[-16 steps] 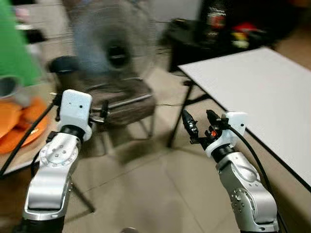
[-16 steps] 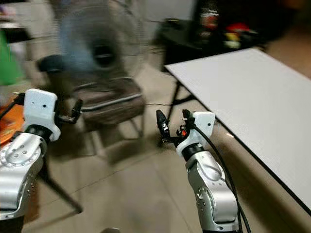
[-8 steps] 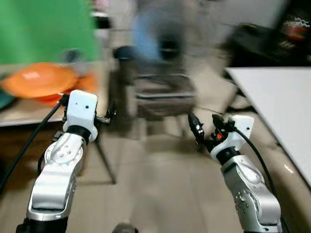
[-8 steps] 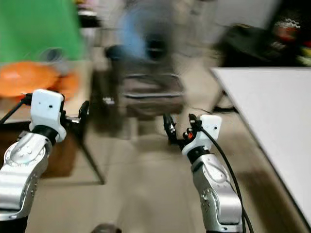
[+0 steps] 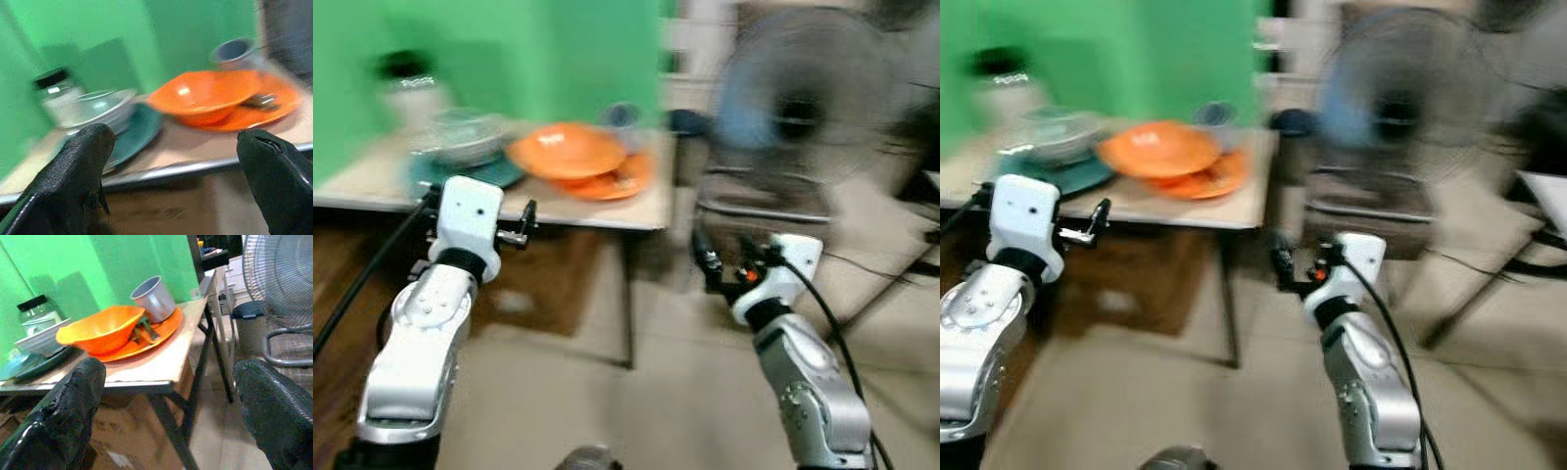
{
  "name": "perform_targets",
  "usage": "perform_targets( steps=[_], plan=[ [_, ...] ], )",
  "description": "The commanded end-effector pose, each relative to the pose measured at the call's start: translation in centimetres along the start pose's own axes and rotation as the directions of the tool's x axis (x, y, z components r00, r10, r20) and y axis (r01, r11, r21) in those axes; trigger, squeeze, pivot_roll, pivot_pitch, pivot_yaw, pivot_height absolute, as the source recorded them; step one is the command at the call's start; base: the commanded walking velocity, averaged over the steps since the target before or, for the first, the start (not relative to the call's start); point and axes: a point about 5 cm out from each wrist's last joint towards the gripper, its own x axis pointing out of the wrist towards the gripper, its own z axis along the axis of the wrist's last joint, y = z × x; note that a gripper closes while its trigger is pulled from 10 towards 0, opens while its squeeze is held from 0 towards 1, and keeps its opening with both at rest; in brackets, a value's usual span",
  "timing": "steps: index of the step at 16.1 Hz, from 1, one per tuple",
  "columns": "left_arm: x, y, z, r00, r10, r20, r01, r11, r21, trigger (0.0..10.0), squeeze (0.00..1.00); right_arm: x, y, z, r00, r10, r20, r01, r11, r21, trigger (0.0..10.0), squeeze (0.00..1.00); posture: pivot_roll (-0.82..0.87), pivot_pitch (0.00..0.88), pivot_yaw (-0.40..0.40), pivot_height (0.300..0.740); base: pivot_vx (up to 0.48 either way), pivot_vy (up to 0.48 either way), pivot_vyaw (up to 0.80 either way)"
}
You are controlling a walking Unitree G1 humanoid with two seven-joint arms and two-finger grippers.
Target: Setting the table
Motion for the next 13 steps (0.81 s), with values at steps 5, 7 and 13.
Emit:
perform_targets(
  steps=[5, 7, 13],
  plan=[
    [0.7, -2.2, -0.1, 0.997, -0.073, 0.02, 0.074, 0.995, -0.063, 10.0, 0.0, -0.4, -1.0, 2.6, 0.988, -0.117, 0.1, 0.128, 0.985, -0.112, 10.0, 0.0, 0.1, 0.0, 0.008, 0.74, 0.0, -0.06, 0.0],
    [0.6, -3.0, -1.0, 0.997, -0.079, -0.013, 0.077, 0.994, -0.081, 10.0, 0.0, -0.4, -1.5, 3.1, 0.986, -0.124, 0.112, 0.136, 0.985, -0.109, 10.0, 0.0, 0.09, 0.0, -0.01, 0.74, 0.0, 0.0, 0.0],
    [-0.2, -3.3, -0.6, 0.993, -0.117, 0.021, 0.119, 0.99, -0.071, 10.0, 0.0, -0.3, -1.9, 1.8, 0.99, -0.135, 0.037, 0.139, 0.98, -0.143, 10.0, 0.0, 0.11, 0.0, -0.06, 0.74, 0.2, 0.0, 0.13]
  ],
)
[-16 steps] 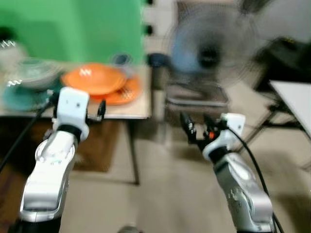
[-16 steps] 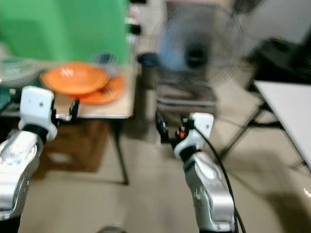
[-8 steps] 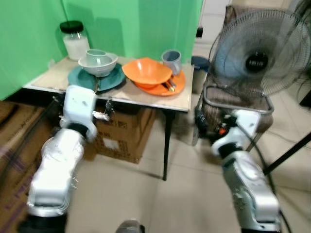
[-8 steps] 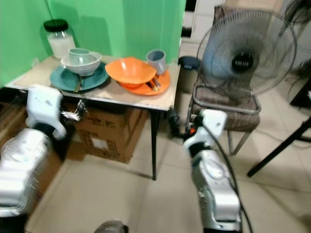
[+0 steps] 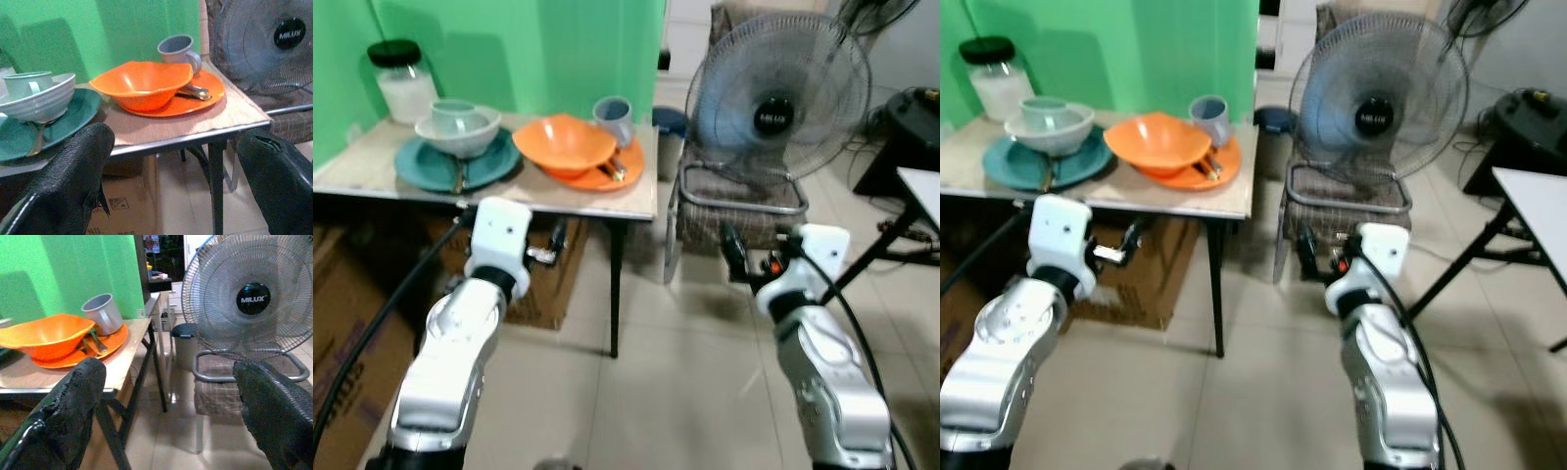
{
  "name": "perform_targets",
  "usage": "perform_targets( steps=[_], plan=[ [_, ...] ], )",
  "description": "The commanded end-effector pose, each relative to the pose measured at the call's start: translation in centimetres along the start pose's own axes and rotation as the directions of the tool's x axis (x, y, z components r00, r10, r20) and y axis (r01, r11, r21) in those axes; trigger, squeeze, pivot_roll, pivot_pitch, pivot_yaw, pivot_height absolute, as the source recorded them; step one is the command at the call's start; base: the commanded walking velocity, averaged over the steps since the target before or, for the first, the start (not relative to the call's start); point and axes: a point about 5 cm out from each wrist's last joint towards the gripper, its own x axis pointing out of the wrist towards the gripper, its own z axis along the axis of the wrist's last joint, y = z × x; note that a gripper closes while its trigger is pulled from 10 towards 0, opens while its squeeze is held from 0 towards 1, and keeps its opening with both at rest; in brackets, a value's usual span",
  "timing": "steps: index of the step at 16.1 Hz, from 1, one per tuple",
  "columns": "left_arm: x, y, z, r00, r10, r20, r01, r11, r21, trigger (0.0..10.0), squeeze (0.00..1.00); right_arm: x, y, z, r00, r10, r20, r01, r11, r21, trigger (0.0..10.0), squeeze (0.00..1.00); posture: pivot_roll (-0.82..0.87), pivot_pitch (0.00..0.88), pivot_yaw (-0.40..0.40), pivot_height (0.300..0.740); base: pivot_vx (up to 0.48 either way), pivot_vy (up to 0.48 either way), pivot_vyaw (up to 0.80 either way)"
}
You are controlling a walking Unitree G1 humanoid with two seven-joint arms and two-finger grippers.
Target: Setting the table
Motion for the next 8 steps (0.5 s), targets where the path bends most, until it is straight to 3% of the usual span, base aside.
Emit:
perform_targets(
  steps=[1, 2, 8],
  plan=[
    [-0.19, 0.11, 0.49, 1.0, -0.002, 0.018, 0.002, 1.0, 0.027, 10.0, 0.0, 0.31, 0.06, -0.14, 1.0, 0.003, -0.015, -0.003, 1.0, 0.017, 10.0, 0.0, 0.11, 0.0, -0.061, 0.74, 0.311, 0.0, 0.8],
    [-0.19, 0.1, 0.52, 1.0, -0.003, 0.019, 0.002, 1.0, 0.028, 10.0, 0.0, 0.33, 0.08, -0.14, 1.0, 0.004, -0.015, -0.004, 1.0, 0.018, 10.0, 0.0, 0.11, 0.0, -0.061, 0.74, 0.311, 0.0, 0.8],
    [-0.11, 0.3, 0.79, 0.999, -0.026, 0.02, 0.025, 0.998, 0.063, 10.0, 0.0, 0.5, 0.72, -0.3, 1.0, 0.016, -0.021, -0.014, 0.996, 0.089, 10.0, 0.0, 0.12, 0.0, -0.045, 0.74, 0.31, 0.0, 0.0]
  ],
)
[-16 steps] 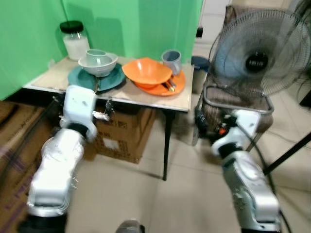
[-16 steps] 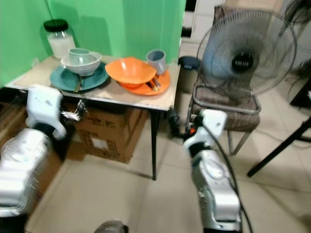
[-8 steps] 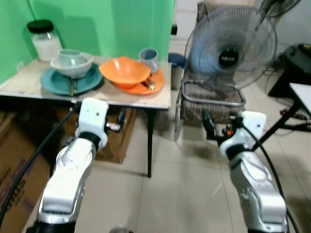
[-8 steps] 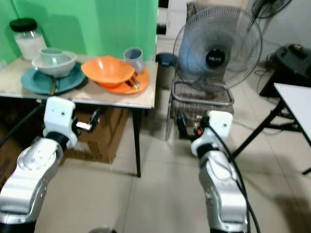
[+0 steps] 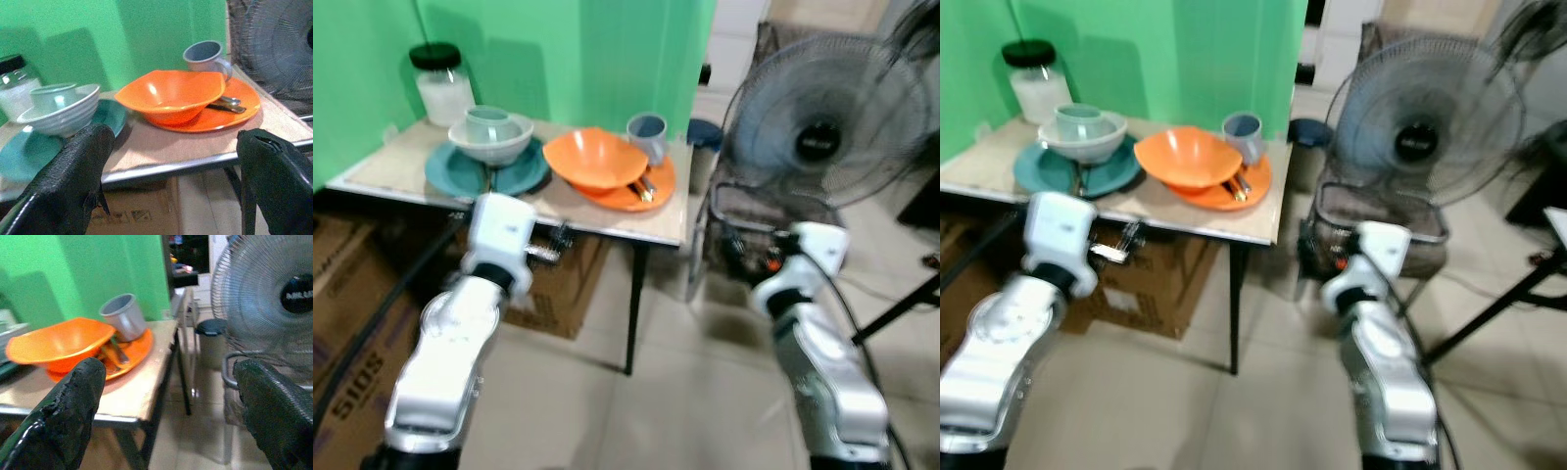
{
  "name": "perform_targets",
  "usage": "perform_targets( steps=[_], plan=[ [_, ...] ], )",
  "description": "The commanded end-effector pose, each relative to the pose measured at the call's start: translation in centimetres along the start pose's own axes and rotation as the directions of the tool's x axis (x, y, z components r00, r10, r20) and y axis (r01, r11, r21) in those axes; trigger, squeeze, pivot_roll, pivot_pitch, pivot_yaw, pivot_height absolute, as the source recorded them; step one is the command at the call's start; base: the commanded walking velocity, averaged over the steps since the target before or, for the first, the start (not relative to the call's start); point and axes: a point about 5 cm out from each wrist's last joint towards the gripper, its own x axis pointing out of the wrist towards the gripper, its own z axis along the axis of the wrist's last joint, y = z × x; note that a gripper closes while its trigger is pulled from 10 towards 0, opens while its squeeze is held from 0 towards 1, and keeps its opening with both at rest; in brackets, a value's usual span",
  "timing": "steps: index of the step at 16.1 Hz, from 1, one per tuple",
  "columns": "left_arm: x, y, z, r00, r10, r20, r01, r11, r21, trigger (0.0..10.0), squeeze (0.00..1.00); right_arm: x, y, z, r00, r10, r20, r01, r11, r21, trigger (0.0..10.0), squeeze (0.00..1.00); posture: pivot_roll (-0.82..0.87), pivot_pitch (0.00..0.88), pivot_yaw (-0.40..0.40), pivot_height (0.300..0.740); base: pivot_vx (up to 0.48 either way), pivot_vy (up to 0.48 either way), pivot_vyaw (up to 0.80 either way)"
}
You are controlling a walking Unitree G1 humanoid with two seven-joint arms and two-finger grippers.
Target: Setting the table
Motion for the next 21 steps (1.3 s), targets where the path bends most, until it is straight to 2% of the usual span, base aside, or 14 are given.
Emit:
perform_targets(
  steps=[1, 4, 6, 8, 13, 19, 21],
  plan=[
    [-0.1, 0.6, 0.2, 1.0, 0.015, 0.0, -0.015, 1.0, 0.024, 10.0, 0.0, 0.1, 0.7, 0.0, 1.0, 0.026, -0.004, -0.026, 0.999, 0.034, 10.0, 0.0, 0.12, 0.0, -0.045, 0.74, 0.311, 0.0, 0.0],
    [-0.2, 0.7, 0.2, 1.0, 0.002, -0.008, -0.002, 1.0, 0.03, 10.0, 0.0, -0.1, 1.6, -0.2, 0.995, 0.097, 0.001, -0.097, 0.995, 0.029, 10.0, 0.0, 0.14, 0.0, -0.038, 0.74, 0.311, 0.0, 0.0],
    [-0.3, 0.9, 0.4, 1.0, -0.001, -0.007, 0.001, 0.999, 0.04, 10.0, 0.0, -0.1, 2.0, -0.4, 0.995, 0.104, 0.0, -0.104, 0.994, 0.02, 10.0, 0.0, 0.15, 0.0, -0.025, 0.74, 0.311, 0.0, 0.8],
    [-0.4, 0.9, 0.4, 0.999, -0.036, -0.015, 0.037, 0.998, 0.051, 10.0, 0.0, 0.2, 2.2, -0.2, 0.996, 0.092, 0.014, -0.093, 0.994, 0.052, 10.0, 0.0, 0.15, 0.0, -0.015, 0.74, 0.306, 0.0, 0.4],
    [-0.2, 0.7, 0.7, 0.997, -0.073, -0.005, 0.074, 0.996, 0.047, 10.0, 0.0, 0.6, 2.0, 0.4, 0.994, 0.096, 0.042, -0.098, 0.995, 0.031, 10.0, 0.0, 0.15, 0.0, -0.018, 0.74, 0.3, 0.0, 0.0],
    [-0.2, 1.0, 0.5, 0.999, -0.05, -0.01, 0.051, 0.998, 0.037, 10.0, 0.0, 0.6, 1.6, 0.0, 0.997, 0.067, 0.031, -0.068, 0.996, 0.051, 10.0, 0.0, 0.15, 0.0, -0.022, 0.74, 0.328, 0.0, 0.0],
    [-0.2, 1.0, 0.6, 0.998, -0.055, -0.01, 0.055, 0.998, 0.04, 10.0, 0.0, 0.6, 1.8, 0.1, 0.996, 0.089, 0.031, -0.089, 0.996, 0.012, 10.0, 0.0, 0.15, 0.0, -0.022, 0.74, 0.33, 0.0, 0.0]
  ],
)
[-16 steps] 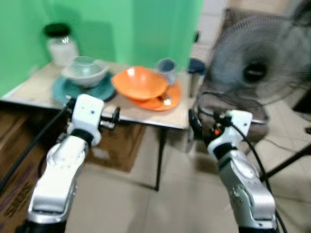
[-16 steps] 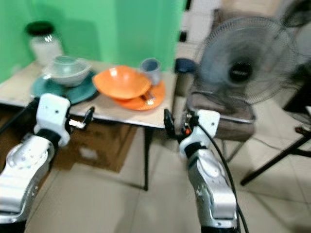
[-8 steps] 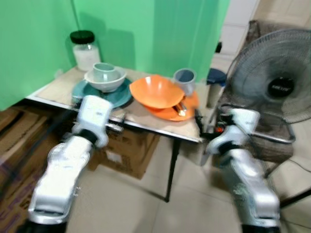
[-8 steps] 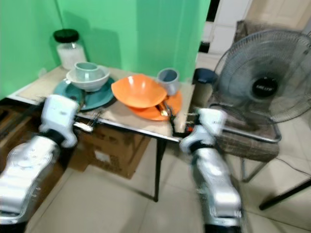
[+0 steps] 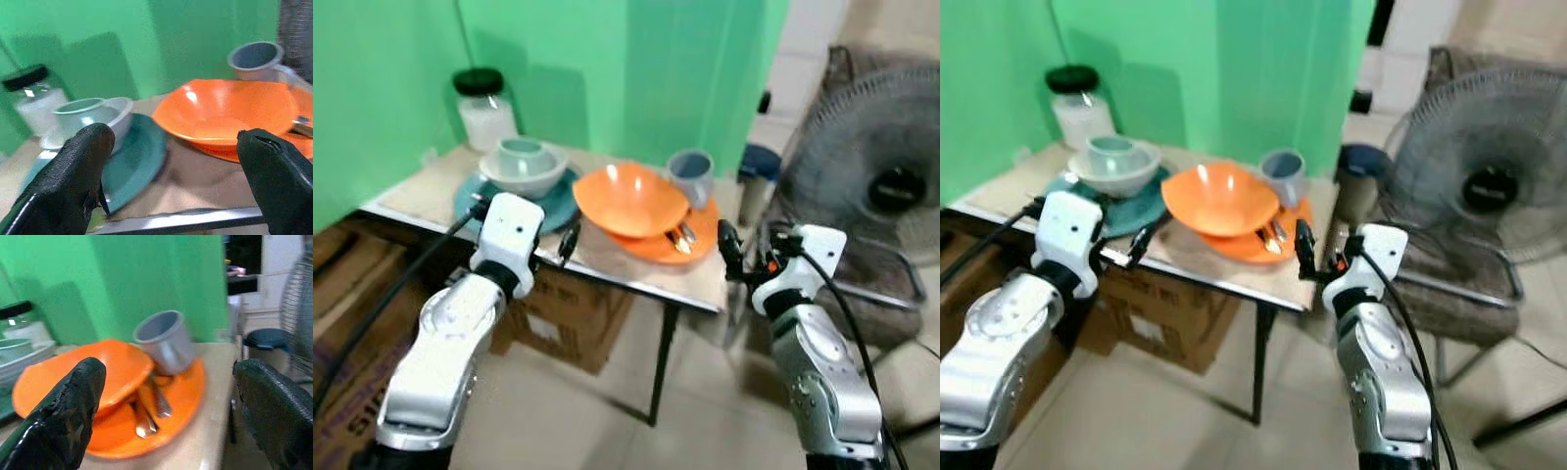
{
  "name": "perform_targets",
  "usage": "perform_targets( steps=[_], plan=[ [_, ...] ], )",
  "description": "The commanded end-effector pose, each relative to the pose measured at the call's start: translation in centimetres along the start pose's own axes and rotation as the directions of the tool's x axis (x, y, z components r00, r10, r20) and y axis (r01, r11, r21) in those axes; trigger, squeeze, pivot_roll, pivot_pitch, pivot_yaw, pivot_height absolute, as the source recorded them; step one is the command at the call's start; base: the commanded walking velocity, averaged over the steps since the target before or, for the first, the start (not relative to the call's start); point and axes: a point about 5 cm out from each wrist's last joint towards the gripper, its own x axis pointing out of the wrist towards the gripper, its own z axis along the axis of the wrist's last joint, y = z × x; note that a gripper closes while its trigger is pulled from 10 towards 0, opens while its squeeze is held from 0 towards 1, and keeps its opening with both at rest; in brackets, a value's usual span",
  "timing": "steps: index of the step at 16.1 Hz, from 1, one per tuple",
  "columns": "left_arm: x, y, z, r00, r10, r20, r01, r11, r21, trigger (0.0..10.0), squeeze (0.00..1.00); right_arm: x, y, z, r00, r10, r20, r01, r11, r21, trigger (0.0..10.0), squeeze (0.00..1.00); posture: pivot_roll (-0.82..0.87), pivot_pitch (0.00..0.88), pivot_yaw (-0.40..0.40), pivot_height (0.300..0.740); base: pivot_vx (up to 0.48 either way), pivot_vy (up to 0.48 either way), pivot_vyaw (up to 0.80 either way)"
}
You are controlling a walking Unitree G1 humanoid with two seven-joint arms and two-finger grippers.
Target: Setting the table
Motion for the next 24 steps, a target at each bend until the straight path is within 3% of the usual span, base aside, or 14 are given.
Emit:
perform_targets(
  steps=[1, 14, 19, 20, 21, 24],
  plan=[
    [-0.1, 0.7, 0.2, 1.0, 0.02, 0.003, -0.02, 1.0, 0.016, 10.0, 0.0, 0.4, 1.1, 0.4, 0.999, 0.041, 0.02, -0.041, 0.999, -0.005, 10.0, 0.0, 0.15, 0.0, -0.022, 0.74, 0.33, 0.0, 0.0],
    [0.0, 0.2, 0.5, 1.0, -0.017, 0.012, 0.016, 0.999, 0.031, 10.0, 0.0, 0.4, 0.8, 0.8, 0.998, 0.042, 0.049, -0.042, 0.999, -0.001, 10.0, 0.0, 0.15, 0.0, -0.027, 0.74, 0.31, 0.0, 0.0],
    [0.2, -0.5, 0.6, 0.997, -0.066, 0.029, 0.065, 0.997, 0.037, 10.0, 0.0, 0.7, 0.4, 0.7, 0.999, 0.036, 0.027, -0.035, 0.999, -0.037, 10.0, 0.0, 0.14, 0.0, -0.036, 0.74, 0.289, 0.0, 0.0],
    [0.4, -0.9, 0.9, 0.994, -0.099, 0.051, 0.097, 0.994, 0.039, 10.0, 0.0, 0.8, 0.1, 1.0, 0.998, 0.045, 0.036, -0.044, 0.999, -0.022, 10.0, 0.76, 0.14, 0.0, -0.042, 0.74, 0.0, 0.0, 0.0],
    [0.5, -1.1, 1.0, 0.99, -0.126, 0.057, 0.124, 0.992, 0.037, 10.0, 0.0, 1.0, -0.3, 1.0, 0.999, 0.044, 0.027, -0.044, 0.999, -0.011, 10.0, 1.0, 0.14, 0.0, -0.046, 0.74, 0.0, 0.0, 0.0],
    [1.1, -2.0, 1.6, 0.959, -0.269, 0.086, 0.267, 0.963, 0.03, 10.0, 0.0, 2.3, -1.3, 0.9, 0.988, 0.121, -0.099, -0.131, 0.986, -0.099, 10.0, 1.0, 0.12, 0.0, -0.048, 0.74, 0.0, 0.0, 0.0]
  ],
)
